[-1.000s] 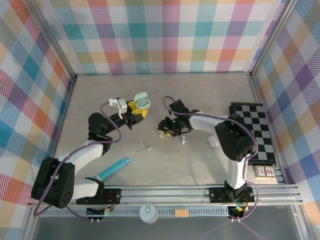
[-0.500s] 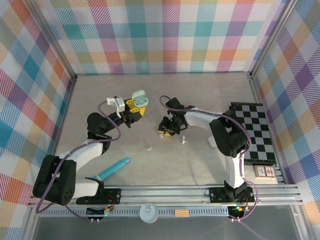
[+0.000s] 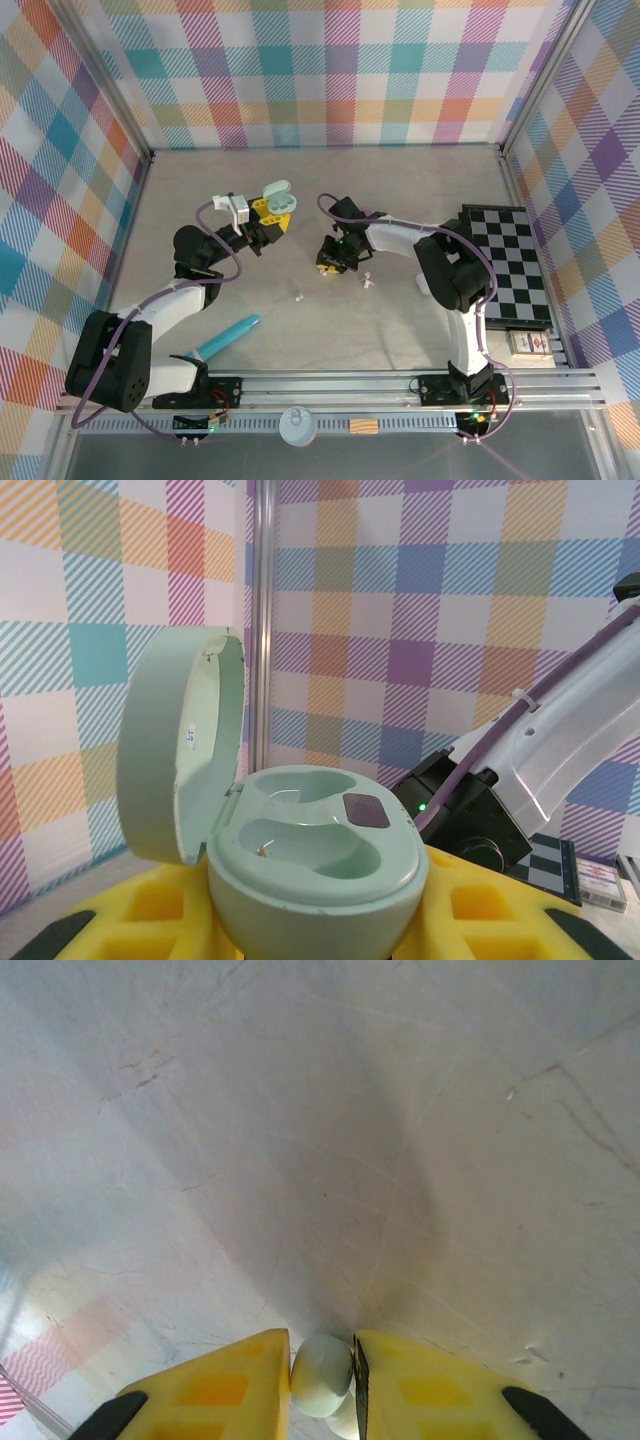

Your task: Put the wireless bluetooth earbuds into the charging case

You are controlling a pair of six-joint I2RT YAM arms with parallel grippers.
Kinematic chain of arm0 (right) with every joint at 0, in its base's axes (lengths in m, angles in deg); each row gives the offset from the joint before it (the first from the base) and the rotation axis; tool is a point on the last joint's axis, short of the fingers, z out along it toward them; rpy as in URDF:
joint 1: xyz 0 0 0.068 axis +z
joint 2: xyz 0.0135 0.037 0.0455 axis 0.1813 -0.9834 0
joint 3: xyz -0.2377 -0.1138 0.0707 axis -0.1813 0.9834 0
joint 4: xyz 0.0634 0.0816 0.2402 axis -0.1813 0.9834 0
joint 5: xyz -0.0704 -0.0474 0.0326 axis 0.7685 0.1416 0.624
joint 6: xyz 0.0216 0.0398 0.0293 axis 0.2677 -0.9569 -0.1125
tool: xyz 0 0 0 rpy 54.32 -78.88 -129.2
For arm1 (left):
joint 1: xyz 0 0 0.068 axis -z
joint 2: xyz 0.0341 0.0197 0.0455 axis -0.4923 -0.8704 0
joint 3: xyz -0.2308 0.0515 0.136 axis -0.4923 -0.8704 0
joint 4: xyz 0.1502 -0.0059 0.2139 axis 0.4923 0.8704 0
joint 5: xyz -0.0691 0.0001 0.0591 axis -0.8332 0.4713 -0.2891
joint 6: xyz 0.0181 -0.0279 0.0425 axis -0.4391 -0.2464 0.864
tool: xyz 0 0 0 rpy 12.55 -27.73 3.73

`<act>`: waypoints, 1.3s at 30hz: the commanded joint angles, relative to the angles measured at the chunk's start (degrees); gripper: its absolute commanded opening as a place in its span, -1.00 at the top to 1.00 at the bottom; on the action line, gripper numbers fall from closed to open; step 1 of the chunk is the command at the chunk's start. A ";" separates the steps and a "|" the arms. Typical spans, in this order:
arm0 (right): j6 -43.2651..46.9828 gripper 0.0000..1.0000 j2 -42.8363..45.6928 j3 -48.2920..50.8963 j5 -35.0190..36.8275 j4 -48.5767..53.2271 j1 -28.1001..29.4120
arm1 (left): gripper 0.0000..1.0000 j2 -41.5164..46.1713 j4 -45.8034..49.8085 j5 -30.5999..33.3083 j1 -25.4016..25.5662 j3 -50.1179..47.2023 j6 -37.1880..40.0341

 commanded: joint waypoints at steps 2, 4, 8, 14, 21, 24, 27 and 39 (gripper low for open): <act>0.06 0.51 -1.44 -1.97 -1.80 1.07 0.77 | 0.36 1.34 -3.41 -1.56 -0.89 -0.18 -0.43; -0.03 0.51 -1.63 -1.91 -1.80 1.12 0.78 | 0.36 1.48 -3.45 -1.54 -0.90 -0.26 -0.43; 0.02 0.57 -1.64 -1.90 -1.15 1.63 0.78 | 0.37 1.69 -3.29 -1.55 -0.90 -0.35 -0.43; 0.41 0.63 -0.16 -1.91 0.15 1.79 0.77 | 0.36 1.99 -3.15 -1.63 -0.86 -0.44 -0.35; -0.02 0.64 3.89 1.61 0.09 -2.62 0.13 | 0.36 2.94 -2.42 -1.79 -0.88 -0.53 -0.25; 1.61 0.63 5.24 2.97 -0.67 -1.84 -0.43 | 0.36 3.23 -2.15 -1.95 -0.90 -0.53 -0.22; 7.16 0.63 7.26 3.78 1.22 3.63 -0.94 | 0.36 3.73 -1.76 -2.02 -0.90 -0.69 -0.09; 20.74 0.61 9.82 5.76 6.92 19.30 -2.67 | 0.36 4.01 -2.79 -1.85 -0.90 -1.12 -0.52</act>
